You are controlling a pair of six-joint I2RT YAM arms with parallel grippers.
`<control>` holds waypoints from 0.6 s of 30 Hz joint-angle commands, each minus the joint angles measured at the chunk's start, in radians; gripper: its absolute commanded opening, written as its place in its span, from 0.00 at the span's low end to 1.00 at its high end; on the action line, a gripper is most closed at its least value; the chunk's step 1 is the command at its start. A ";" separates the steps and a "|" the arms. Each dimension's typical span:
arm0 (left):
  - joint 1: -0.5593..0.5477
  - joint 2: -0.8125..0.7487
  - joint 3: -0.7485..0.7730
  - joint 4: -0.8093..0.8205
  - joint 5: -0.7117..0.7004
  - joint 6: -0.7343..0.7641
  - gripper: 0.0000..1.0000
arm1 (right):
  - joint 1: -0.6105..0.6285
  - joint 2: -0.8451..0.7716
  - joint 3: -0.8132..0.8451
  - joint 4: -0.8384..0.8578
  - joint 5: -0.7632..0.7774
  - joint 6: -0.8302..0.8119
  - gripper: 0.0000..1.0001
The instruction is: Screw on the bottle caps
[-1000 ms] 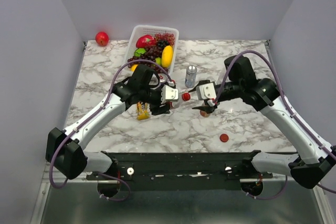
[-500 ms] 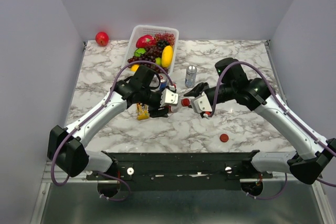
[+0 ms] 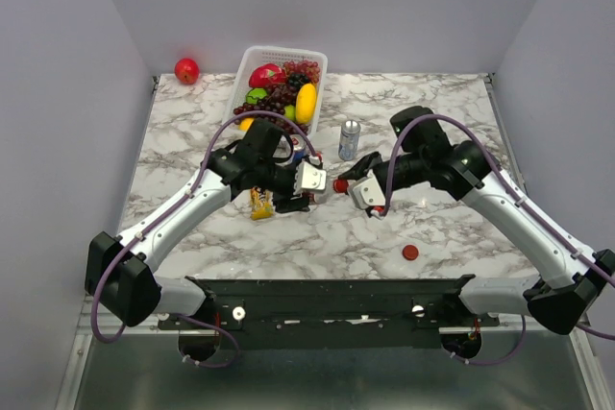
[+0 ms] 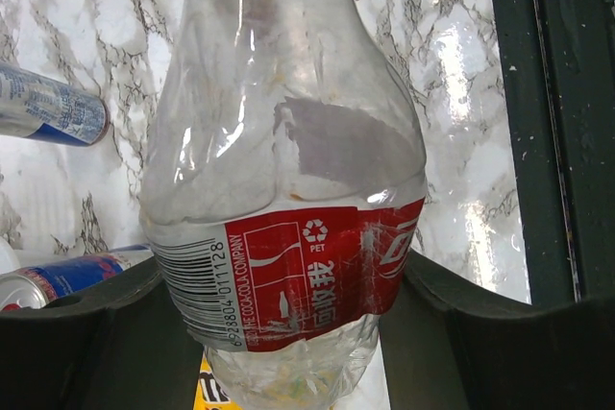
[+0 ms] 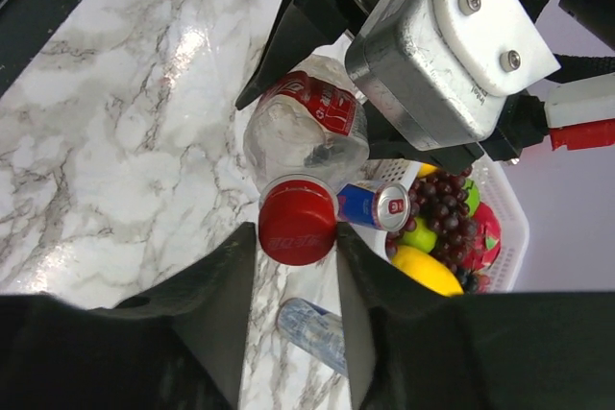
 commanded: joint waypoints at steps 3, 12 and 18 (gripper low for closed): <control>-0.008 -0.025 -0.013 0.091 -0.040 -0.060 0.00 | 0.008 0.043 0.052 -0.003 -0.008 0.144 0.32; -0.067 -0.258 -0.320 0.862 -0.616 -0.343 0.00 | -0.001 0.346 0.378 0.065 0.233 1.035 0.00; -0.199 -0.217 -0.315 0.890 -0.959 -0.270 0.00 | -0.142 0.557 0.497 -0.069 -0.125 1.658 0.01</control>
